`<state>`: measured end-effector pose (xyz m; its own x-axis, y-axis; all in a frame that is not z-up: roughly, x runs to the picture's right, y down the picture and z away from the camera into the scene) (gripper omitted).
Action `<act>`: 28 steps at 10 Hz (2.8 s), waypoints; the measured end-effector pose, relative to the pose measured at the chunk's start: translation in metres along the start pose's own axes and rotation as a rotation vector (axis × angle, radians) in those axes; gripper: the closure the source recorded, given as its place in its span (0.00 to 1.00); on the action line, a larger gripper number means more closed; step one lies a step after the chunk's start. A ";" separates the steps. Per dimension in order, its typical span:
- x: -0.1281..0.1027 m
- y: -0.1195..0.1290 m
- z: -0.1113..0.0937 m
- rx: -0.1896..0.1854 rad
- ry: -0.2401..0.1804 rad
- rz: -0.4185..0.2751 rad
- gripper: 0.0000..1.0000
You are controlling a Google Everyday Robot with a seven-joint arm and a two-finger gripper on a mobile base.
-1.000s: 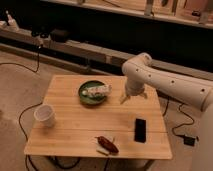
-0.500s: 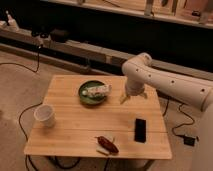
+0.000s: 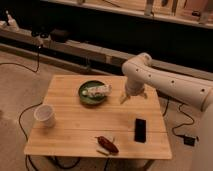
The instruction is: Push the ceramic bowl across the table
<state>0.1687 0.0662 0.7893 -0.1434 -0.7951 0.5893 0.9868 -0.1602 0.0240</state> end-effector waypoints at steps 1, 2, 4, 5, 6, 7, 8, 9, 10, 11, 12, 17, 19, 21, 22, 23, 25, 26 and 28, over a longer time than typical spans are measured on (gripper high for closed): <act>0.000 0.000 0.000 0.000 0.000 0.000 0.20; 0.000 0.000 0.000 0.000 0.000 0.000 0.20; 0.000 0.000 0.000 0.000 0.000 0.000 0.20; 0.000 0.000 0.000 0.000 0.000 0.000 0.20; 0.000 0.000 0.000 0.000 0.000 0.000 0.20; 0.000 0.000 0.000 0.000 0.000 0.000 0.20; 0.000 0.000 0.000 0.000 0.000 0.000 0.20; 0.000 0.000 0.000 0.000 0.000 0.000 0.20; 0.000 0.000 0.000 0.000 0.000 0.000 0.20; 0.000 0.000 0.000 0.000 0.000 0.000 0.20; 0.000 0.000 0.000 0.001 0.000 0.000 0.20; 0.062 -0.041 -0.026 0.096 0.188 -0.044 0.20; 0.077 -0.071 -0.039 0.185 0.259 -0.074 0.21; 0.078 -0.107 -0.041 0.275 0.282 -0.122 0.38; 0.076 -0.116 -0.040 0.304 0.286 -0.141 0.47; 0.074 -0.116 -0.039 0.312 0.286 -0.148 0.52; 0.074 -0.117 -0.039 0.313 0.286 -0.149 0.53; 0.074 -0.119 -0.039 0.313 0.286 -0.151 0.53; 0.074 -0.117 -0.039 0.314 0.286 -0.147 0.53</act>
<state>0.0395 0.0034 0.7991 -0.2558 -0.9137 0.3157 0.9228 -0.1334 0.3614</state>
